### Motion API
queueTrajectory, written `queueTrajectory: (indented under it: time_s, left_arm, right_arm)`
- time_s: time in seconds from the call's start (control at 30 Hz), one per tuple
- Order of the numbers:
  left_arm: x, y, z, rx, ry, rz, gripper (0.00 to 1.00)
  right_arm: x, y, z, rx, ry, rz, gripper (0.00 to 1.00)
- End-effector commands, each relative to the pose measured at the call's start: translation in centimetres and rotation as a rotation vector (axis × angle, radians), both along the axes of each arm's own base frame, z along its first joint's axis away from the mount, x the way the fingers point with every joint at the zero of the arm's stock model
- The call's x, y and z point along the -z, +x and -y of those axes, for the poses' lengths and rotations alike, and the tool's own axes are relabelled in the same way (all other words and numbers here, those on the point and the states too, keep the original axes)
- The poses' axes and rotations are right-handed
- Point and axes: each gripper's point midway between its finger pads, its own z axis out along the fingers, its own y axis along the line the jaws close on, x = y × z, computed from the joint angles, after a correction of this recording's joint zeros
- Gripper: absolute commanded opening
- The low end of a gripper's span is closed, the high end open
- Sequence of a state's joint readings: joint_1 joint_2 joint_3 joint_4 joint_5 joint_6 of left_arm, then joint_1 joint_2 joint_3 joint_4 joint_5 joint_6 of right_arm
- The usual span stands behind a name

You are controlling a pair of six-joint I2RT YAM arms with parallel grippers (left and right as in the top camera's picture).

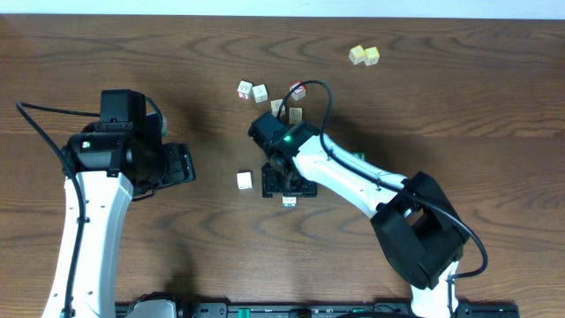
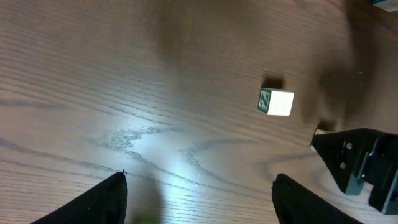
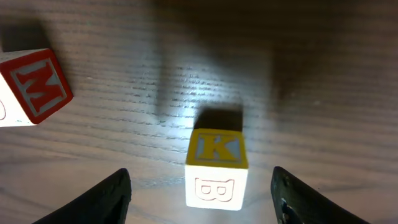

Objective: Lift 3 blocks

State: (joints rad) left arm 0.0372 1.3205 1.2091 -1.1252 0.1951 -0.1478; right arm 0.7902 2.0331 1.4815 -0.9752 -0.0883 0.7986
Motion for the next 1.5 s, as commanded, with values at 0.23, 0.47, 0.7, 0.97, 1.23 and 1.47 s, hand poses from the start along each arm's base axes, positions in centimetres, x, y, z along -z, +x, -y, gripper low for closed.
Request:
queueTrajectory:
  time_s: [0.23, 0.47, 0.7, 0.97, 1.23, 1.47]
  left_arm:
    - [-0.7, 0.4, -0.2, 0.017, 0.018, 0.021, 0.75]
    - [-0.7, 0.4, -0.2, 0.017, 0.019, 0.021, 0.75]
    - [-0.7, 0.4, -0.2, 0.017, 0.019, 0.022, 0.75]
    - [-0.7, 0.4, -0.2, 0.017, 0.019, 0.021, 0.75]
    - [-0.7, 0.4, -0.2, 0.017, 0.019, 0.021, 0.75]
    - [-0.7, 0.4, -0.2, 0.017, 0.019, 0.021, 0.75]
  right_arm:
    - [1.3, -0.7, 1.3, 0.12, -0.104, 0.053, 0.66]
    - [2.4, -0.7, 1.4, 0.121, -0.093, 0.062, 0.54]
    - [2.4, 0.0, 2.2, 0.12, -0.095, 0.06, 0.38]
    - [2.4, 2.3, 5.3, 0.115, -0.094, 0.036, 0.29]
    - [2.3, 5.8, 9.0, 0.071, -0.064, 0.052, 0.28]
    - [2.3, 7.1, 11.1, 0.07, -0.065, 0.055, 0.28]
